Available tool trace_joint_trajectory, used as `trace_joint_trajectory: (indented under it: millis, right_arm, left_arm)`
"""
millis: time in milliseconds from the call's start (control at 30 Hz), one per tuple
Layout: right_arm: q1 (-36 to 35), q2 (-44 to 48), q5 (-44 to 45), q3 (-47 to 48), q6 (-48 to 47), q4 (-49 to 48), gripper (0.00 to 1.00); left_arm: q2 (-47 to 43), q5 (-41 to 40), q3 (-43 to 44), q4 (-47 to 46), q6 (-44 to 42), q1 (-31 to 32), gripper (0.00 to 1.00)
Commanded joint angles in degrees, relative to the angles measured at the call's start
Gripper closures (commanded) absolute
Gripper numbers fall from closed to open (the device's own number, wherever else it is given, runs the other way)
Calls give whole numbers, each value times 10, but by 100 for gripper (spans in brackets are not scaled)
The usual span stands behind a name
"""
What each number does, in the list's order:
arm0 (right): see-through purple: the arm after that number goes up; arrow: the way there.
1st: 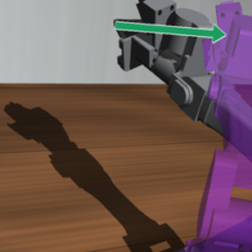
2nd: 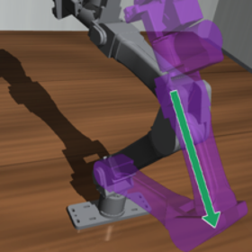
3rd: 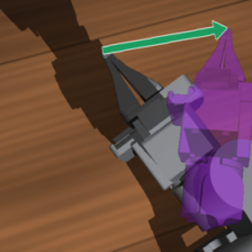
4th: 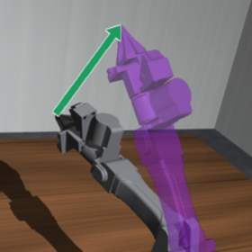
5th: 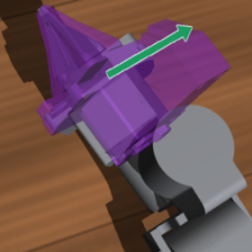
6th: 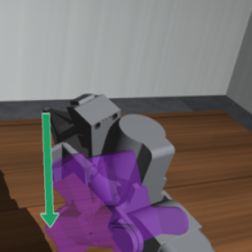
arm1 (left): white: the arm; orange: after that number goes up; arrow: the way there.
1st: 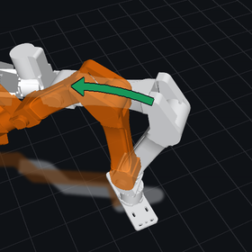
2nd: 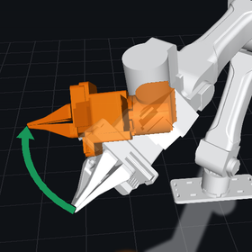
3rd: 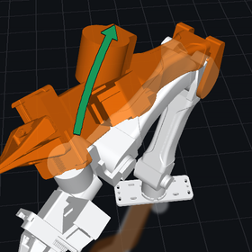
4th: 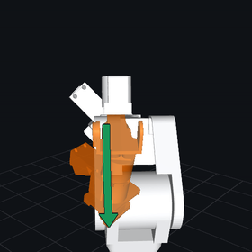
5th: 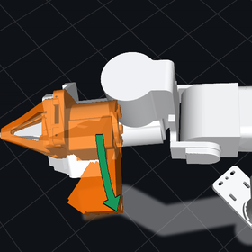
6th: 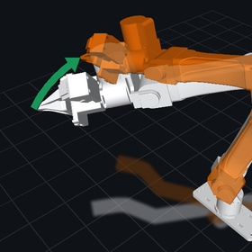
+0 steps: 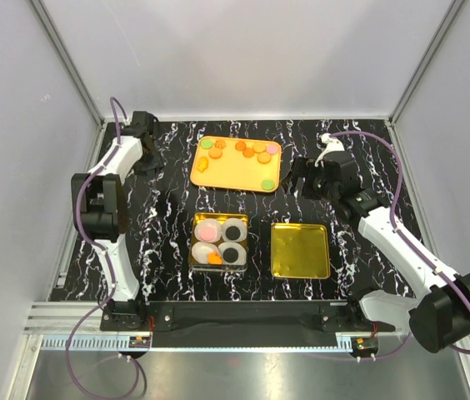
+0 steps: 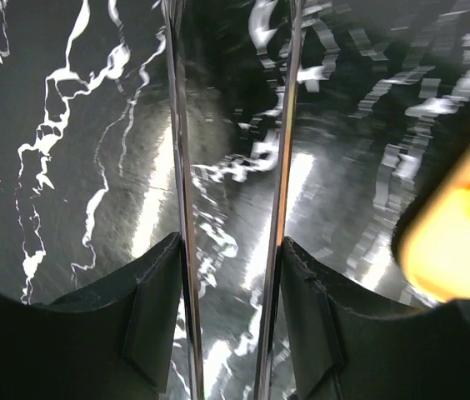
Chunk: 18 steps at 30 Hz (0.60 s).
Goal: Pack the cookies
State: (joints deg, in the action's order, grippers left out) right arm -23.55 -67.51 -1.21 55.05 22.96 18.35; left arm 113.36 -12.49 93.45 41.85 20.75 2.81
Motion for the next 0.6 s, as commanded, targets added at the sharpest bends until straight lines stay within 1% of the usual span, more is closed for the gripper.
trace_joint_trajectory:
  millis: [0, 233, 367, 567]
  right_arm:
    - [3, 6, -10, 13, 4, -18, 0]
    - [3, -3, -12, 14, 2, -16, 0]
    - [3, -8, -12, 15, 2, -15, 0]
    - [3, -14, -3, 17, 2, -9, 0]
  left_arm:
    - [21, -12, 24, -28, -11, -15, 49]
    - [38, 2, 0, -45, -16, -18, 43]
    - [49, 4, -12, -50, -16, -18, 36]
    - [62, 8, -27, -54, -12, -18, 34]
